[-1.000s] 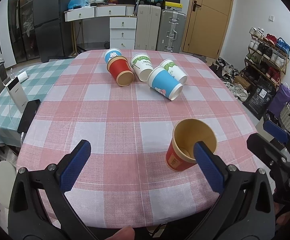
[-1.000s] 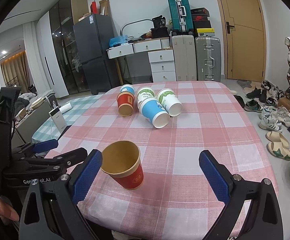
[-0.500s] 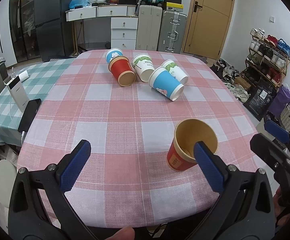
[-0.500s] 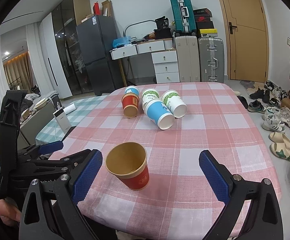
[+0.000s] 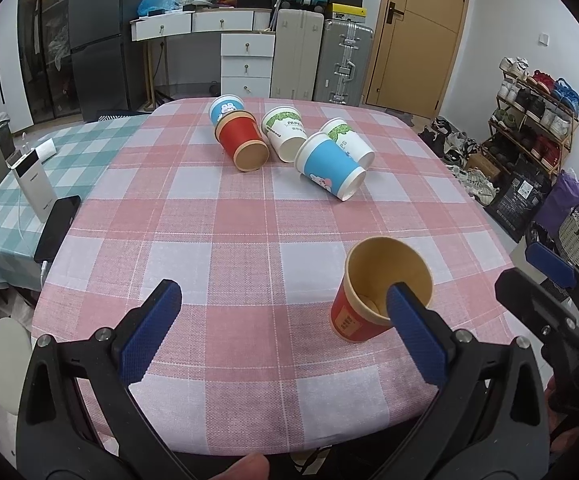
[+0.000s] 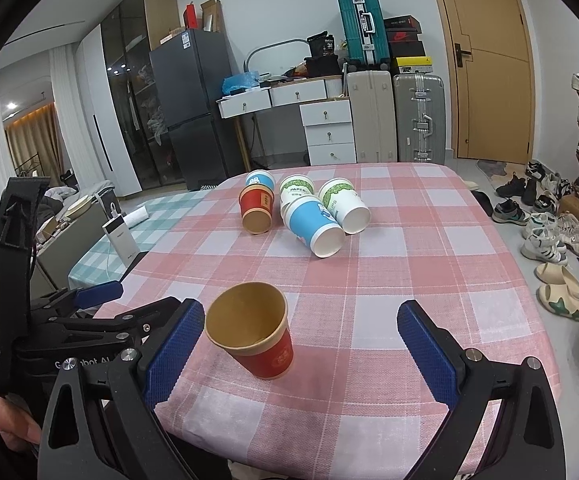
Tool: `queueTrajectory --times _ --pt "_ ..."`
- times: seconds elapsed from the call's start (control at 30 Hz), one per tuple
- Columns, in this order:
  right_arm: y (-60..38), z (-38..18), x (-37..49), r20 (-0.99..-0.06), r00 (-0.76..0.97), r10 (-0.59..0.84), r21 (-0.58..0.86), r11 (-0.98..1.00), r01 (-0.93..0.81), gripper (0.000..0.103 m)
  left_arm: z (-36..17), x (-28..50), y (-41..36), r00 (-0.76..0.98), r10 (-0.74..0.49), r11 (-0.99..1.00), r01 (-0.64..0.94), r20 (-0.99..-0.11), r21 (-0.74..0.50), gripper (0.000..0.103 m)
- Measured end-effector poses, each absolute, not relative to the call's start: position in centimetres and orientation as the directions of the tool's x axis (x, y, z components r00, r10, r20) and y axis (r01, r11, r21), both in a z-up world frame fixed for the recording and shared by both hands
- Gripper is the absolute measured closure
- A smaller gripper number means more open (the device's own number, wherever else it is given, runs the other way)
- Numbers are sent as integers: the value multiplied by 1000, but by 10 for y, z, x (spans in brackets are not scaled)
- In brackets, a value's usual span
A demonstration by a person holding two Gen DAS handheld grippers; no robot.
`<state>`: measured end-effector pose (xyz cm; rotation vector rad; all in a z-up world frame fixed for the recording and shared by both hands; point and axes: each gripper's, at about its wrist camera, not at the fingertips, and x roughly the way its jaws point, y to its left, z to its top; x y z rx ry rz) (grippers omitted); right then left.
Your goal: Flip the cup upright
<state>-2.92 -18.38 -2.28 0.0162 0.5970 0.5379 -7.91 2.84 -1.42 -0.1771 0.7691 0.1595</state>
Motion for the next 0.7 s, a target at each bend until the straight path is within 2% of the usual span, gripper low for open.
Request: queueTrajectory --times 0.5,0.7 --pt "-189 -23 -27 -531 695 484 173 865 -471 4 -16 -76 22 701 67 975 -197 -710 -102 1" --pt "-193 -25 -26 -533 700 475 178 872 -456 4 -14 -78 16 723 94 979 -192 -685 -69 1"
